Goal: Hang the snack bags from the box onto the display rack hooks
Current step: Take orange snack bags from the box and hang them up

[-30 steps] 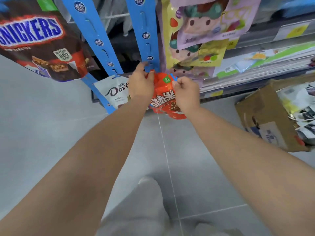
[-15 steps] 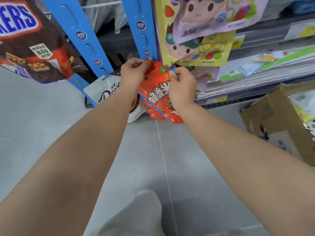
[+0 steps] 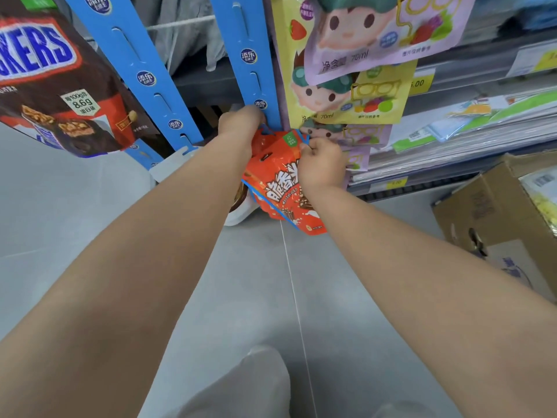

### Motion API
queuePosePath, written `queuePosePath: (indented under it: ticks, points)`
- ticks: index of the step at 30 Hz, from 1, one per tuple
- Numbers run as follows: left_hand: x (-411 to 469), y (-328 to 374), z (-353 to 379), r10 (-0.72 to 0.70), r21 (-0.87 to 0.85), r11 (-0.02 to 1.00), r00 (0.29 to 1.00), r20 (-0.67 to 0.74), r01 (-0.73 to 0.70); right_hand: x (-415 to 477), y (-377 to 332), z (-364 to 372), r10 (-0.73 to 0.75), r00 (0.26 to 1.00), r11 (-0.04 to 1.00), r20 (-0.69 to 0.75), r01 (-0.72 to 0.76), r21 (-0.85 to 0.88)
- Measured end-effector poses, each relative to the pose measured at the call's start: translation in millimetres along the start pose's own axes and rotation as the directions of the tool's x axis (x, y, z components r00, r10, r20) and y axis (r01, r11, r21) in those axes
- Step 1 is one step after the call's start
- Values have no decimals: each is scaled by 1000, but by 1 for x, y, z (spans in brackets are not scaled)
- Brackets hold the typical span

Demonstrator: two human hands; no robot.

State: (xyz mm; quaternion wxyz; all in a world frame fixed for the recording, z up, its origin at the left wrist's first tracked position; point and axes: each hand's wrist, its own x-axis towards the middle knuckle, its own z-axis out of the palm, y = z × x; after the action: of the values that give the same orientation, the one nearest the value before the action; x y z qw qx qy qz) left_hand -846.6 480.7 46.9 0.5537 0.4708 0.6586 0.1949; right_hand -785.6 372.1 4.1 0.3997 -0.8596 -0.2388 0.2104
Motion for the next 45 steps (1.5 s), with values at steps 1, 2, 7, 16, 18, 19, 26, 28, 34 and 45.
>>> queuePosePath:
  ticks: [1, 2, 7, 16, 18, 19, 26, 28, 34, 45]
  points:
    - [-2, -4, -2, 67, -18, 998, 997, -25, -67, -1, 1, 0, -1, 1000, 1000, 8, 1, -4]
    - [-3, -11, -4, 116, -35, 992, 992, -48, -117, -2, 1, -1, -8, 1000, 1000, 17, 8, -4]
    - [-22, -43, -10, 489, 298, 862, 829, -273, -410, -13, 4, -5, 22, 999, 996, 36, -25, 86]
    - [-46, -61, -33, 718, 484, 534, 674, 173, -693, -47, -10, -24, -107, 989, 942, -104, 134, 308]
    - [-54, -50, -34, 762, 418, 566, 644, 64, -711, -50, -20, -26, -134, 981, 907, -143, 179, 381]
    - [-56, -45, -34, 773, 378, 586, 634, 5, -717, -51, -24, -25, -151, 976, 884, -158, 205, 420]
    - [-52, -7, -30, 834, 338, 552, 510, -211, -762, -43, -46, -30, -262, 941, 789, -215, 337, 514]
    - [-44, -3, -28, 838, 347, 544, 510, -193, -764, -35, -47, -32, -255, 934, 783, -251, 351, 513]
    - [-37, 3, -25, 769, 269, 639, 596, -232, -720, -20, -49, -37, -230, 940, 821, -254, 327, 468]
    - [-33, 30, -18, 237, -21, 969, 955, -178, -245, -14, -57, -42, -216, 953, 913, -210, 274, 303]
